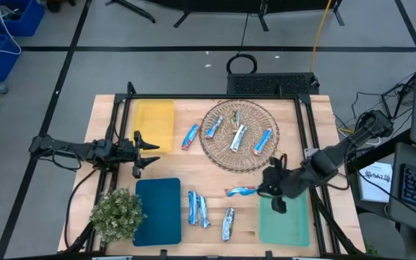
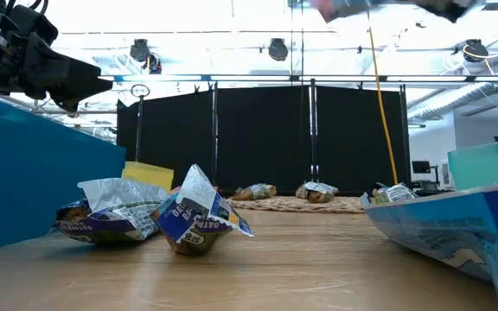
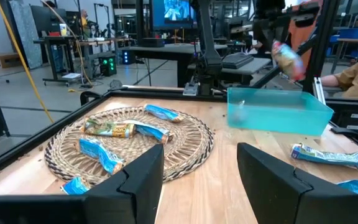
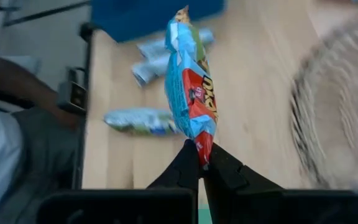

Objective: Pick and place Granola Bars by type
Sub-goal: Put the red granola bar into the light blue bin

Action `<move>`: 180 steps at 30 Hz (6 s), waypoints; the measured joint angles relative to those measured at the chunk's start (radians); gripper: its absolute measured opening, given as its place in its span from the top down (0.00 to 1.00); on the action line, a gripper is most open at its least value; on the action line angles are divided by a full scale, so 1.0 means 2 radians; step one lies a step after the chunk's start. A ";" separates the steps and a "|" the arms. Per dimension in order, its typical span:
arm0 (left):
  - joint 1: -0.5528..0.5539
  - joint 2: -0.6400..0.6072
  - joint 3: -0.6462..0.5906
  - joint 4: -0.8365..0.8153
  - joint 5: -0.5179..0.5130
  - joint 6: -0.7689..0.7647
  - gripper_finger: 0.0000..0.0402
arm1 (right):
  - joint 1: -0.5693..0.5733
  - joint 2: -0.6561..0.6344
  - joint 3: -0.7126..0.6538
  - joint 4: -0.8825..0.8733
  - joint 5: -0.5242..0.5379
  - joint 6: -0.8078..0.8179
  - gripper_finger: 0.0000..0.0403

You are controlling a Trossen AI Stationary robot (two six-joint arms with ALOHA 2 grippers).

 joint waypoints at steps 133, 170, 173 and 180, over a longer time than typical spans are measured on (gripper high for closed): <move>0.000 0.000 0.000 0.000 0.000 0.000 0.48 | 0.214 0.075 -0.080 -0.164 0.021 0.569 1.00; 0.000 0.000 0.000 0.000 0.000 0.000 0.48 | 0.214 0.064 -0.128 -0.108 -0.044 0.606 0.87; 0.000 0.000 0.000 0.000 0.000 0.000 0.48 | 0.214 0.064 -0.128 -0.109 -0.044 0.606 0.85; 0.000 0.000 0.000 0.000 0.000 0.000 0.48 | 0.214 0.064 -0.128 -0.109 -0.044 0.606 0.84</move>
